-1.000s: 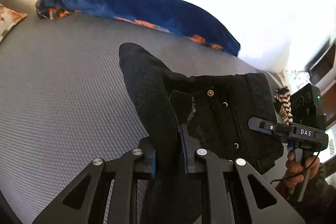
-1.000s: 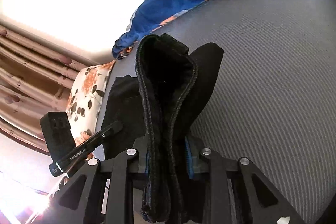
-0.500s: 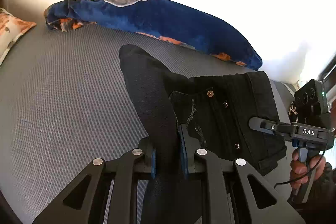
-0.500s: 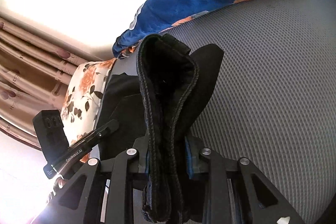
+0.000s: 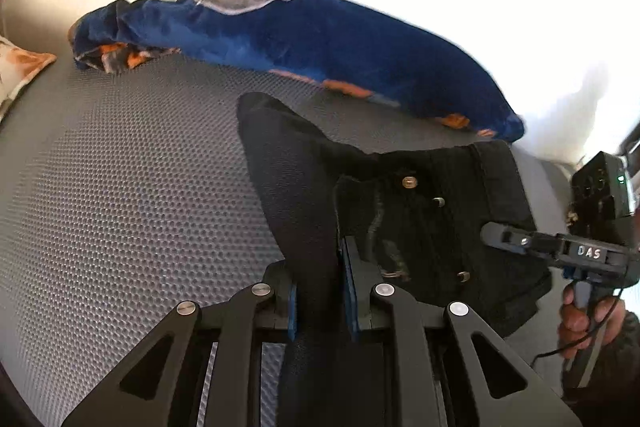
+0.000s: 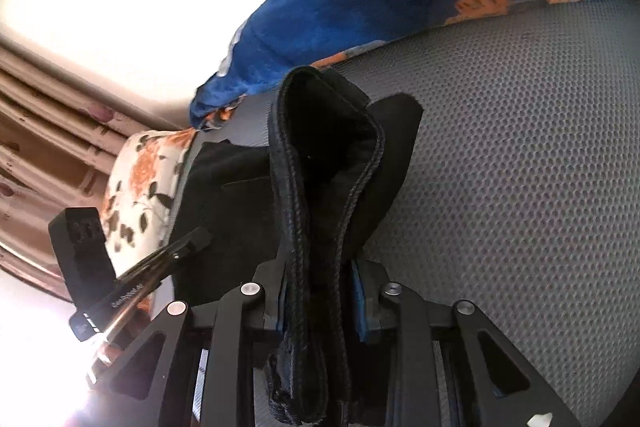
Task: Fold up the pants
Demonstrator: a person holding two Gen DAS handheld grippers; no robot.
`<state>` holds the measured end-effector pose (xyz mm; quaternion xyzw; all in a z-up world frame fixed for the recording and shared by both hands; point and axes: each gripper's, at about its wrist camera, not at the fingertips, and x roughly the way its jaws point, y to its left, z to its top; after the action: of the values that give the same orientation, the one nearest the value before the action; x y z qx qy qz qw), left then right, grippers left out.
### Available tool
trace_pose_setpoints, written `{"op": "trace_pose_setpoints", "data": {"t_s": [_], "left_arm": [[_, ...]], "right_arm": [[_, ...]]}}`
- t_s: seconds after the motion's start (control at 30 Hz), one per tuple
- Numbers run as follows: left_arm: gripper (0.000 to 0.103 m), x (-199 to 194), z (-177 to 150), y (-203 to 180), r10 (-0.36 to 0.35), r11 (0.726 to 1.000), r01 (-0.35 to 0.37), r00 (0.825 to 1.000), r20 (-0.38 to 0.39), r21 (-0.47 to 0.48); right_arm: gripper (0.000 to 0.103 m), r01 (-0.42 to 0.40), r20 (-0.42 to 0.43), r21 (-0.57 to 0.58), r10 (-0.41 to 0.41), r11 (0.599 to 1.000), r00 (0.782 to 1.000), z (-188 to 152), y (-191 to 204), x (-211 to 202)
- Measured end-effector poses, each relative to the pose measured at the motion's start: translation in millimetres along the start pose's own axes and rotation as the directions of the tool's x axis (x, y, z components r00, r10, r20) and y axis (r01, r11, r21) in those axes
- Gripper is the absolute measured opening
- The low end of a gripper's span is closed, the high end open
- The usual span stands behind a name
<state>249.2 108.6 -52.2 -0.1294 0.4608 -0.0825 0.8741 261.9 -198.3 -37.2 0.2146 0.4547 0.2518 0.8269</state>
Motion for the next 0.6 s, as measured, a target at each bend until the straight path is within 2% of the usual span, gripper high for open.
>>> {"op": "trace_pose_setpoints", "data": {"t_s": [0.07,0.1,0.17,0.23,0.27,0.4,0.47,0.53,0.6], "left_arm": [[0.021,9.0,-5.3,9.1,0.009,1.0,-0.01,1.0,-0.015,-0.009],[0.023,12.5,-7.8,12.8,0.008,1.0,-0.009,1.0,-0.023,-0.018],[0.029,20.0,-14.2,19.6,0.02,0.999,-0.02,0.999,-0.026,-0.029],[0.041,25.4,-18.7,22.7,0.04,0.999,-0.04,0.999,-0.02,-0.028],[0.043,29.0,-21.4,24.8,0.049,0.998,-0.05,0.999,-0.017,-0.029],[0.049,30.4,-26.8,26.8,0.048,0.998,-0.047,0.999,0.018,-0.033],[0.056,24.9,-31.8,24.0,0.082,0.996,-0.081,0.996,0.021,-0.03],[0.056,17.2,-36.2,20.5,0.1,0.994,-0.099,0.995,0.01,-0.039],[0.056,7.3,-41.1,15.8,0.125,0.991,-0.125,0.992,0.007,-0.038]], "right_arm": [[0.024,0.048,0.002,-0.009,-0.048,0.999,0.999,1.0,-3.8,7.2],[0.027,0.108,0.007,-0.027,-0.108,0.994,0.994,-1.2,-7.1,10.7],[0.034,0.153,0.007,-0.032,-0.153,0.988,0.988,-5.3,-10.8,16.1],[0.047,0.205,0.031,-0.071,-0.203,0.976,0.979,-10.4,-10.3,18.6],[0.048,0.243,0.047,-0.089,-0.24,0.966,0.97,-13.6,-8.6,19.6],[0.05,0.287,0.074,-0.104,-0.28,0.952,0.957,-17.5,-9.0,18.8],[0.051,0.299,0.078,-0.105,-0.292,0.948,0.953,-20.0,-7.6,16.9],[0.056,0.326,0.081,-0.116,-0.319,0.938,0.944,-25.1,-4.3,11.7],[0.057,0.35,0.087,-0.137,-0.341,0.927,0.936,-32.7,2.0,4.6]]}}
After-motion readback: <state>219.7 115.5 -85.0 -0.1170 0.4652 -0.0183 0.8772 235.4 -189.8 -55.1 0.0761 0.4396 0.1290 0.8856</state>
